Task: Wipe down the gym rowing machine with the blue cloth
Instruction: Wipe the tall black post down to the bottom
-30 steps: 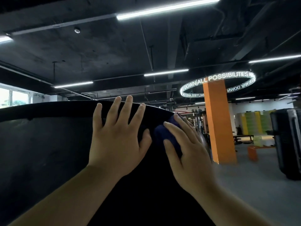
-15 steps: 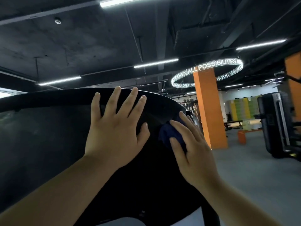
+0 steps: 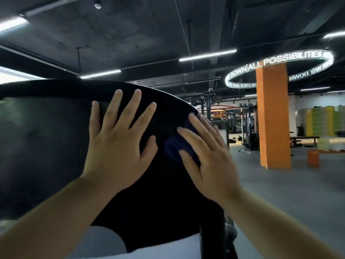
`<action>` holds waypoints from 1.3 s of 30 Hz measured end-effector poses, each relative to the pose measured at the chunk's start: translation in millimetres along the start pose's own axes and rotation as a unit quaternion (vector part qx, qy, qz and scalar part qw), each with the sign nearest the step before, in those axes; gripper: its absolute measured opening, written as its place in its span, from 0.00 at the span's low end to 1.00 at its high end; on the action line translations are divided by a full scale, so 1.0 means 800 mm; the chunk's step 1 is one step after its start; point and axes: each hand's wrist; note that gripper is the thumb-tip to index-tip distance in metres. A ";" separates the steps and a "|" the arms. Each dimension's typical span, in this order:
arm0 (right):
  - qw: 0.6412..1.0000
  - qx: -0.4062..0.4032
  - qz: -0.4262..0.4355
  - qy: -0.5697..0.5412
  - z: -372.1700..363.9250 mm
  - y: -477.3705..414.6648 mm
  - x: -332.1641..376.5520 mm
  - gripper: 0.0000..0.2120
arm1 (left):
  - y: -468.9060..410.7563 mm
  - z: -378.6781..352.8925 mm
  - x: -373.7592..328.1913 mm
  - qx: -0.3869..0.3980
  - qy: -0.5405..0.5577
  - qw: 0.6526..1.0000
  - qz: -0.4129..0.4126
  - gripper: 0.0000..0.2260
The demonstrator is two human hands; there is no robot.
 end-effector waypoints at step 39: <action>0.992 0.050 0.109 -0.049 -0.018 0.153 -0.036 0.21 | 0.025 -0.032 -0.075 -0.057 -0.033 0.998 -0.005 0.24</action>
Point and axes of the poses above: each hand's wrist, its own y-axis away from the middle knuckle, its own z-axis out of the back of the hand, x = y × z, and after that the axes turned 3 degrees about x, right-handed
